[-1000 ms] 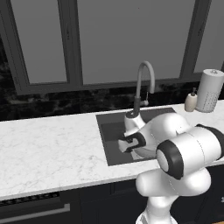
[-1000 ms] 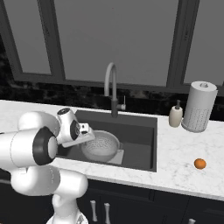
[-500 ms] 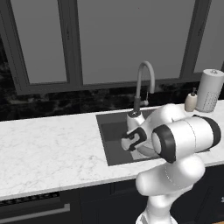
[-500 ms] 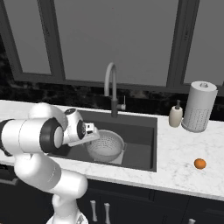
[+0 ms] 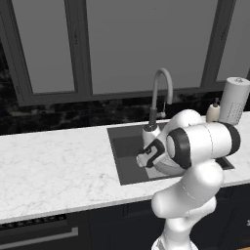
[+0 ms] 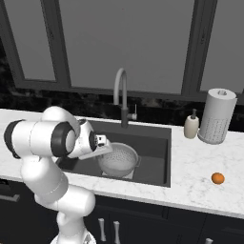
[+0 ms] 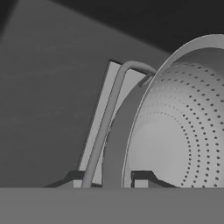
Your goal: Put the colander in the sink, put the tangerine in the colander, and turn on the sink faucet and pour water over the colander.
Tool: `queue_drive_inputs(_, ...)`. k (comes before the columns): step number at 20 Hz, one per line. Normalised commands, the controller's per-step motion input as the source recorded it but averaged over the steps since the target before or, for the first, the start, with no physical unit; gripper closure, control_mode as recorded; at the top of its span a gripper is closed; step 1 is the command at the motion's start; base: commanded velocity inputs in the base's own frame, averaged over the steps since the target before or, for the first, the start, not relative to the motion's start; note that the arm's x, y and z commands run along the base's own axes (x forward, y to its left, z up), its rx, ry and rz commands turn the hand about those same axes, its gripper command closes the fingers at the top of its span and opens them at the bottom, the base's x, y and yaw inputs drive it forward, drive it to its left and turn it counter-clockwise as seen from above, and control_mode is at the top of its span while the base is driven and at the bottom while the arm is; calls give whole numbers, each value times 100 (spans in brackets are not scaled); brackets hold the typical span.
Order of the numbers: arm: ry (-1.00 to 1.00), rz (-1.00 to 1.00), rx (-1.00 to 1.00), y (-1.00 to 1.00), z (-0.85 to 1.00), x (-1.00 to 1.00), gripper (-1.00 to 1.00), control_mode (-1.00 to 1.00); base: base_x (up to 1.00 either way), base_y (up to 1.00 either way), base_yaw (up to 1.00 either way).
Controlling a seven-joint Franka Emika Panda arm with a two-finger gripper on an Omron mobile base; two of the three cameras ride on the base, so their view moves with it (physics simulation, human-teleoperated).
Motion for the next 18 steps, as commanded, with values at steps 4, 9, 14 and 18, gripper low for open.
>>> queue_drive_inputs(4,2,0,0,16,-22,16,100,-100,0,0,0)
queue_drive_inputs(9,1,0,0,7,-13,11,100,-100,0,0,0)
queue_drive_inputs(14,0,0,0,1,-10,9,100,-100,0,0,0)
queue_drive_inputs(18,0,0,0,0,-30,16,100,-100,0,0,0)
